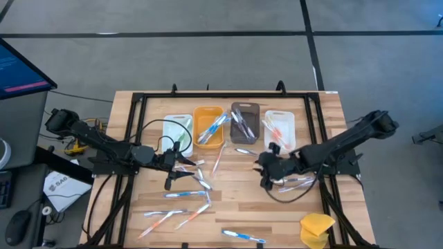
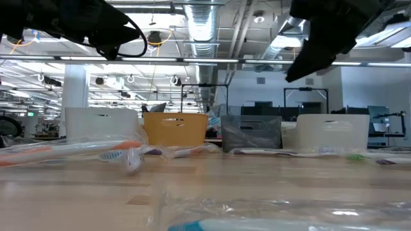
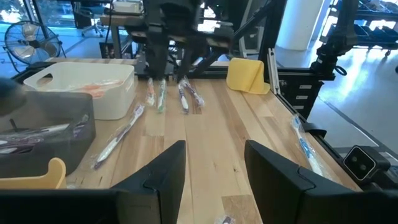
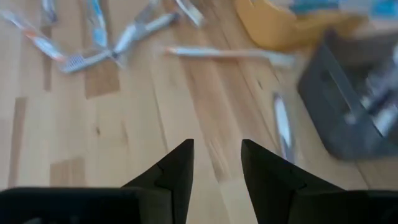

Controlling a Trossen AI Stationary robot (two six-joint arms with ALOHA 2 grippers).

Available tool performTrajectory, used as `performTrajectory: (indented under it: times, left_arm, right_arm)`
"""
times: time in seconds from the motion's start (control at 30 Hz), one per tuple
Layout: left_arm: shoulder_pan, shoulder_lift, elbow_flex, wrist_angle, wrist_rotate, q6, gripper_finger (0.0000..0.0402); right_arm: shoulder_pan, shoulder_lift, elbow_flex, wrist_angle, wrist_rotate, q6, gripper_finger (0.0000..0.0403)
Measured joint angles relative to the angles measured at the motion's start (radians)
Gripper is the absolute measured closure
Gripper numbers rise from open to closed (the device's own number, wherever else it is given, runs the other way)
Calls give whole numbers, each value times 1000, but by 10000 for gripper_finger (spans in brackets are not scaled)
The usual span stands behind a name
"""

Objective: Pick & Place Toothbrushes
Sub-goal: Put the top blue toothbrush into the orange bin

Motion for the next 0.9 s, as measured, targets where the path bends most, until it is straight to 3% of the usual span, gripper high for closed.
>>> performTrajectory:
  times: [0.2,0.63,0.9]
  left_arm:
    - [0,0,-35,5,-1,-15,243]
    - [0,0,-81,71,-6,-178,243]
    - [-4,0,-81,87,117,-211,243]
  right_arm:
    - [19,66,1,137,17,-180,274]
    - [4,69,1,171,16,-188,274]
    - [4,69,1,228,16,-208,274]
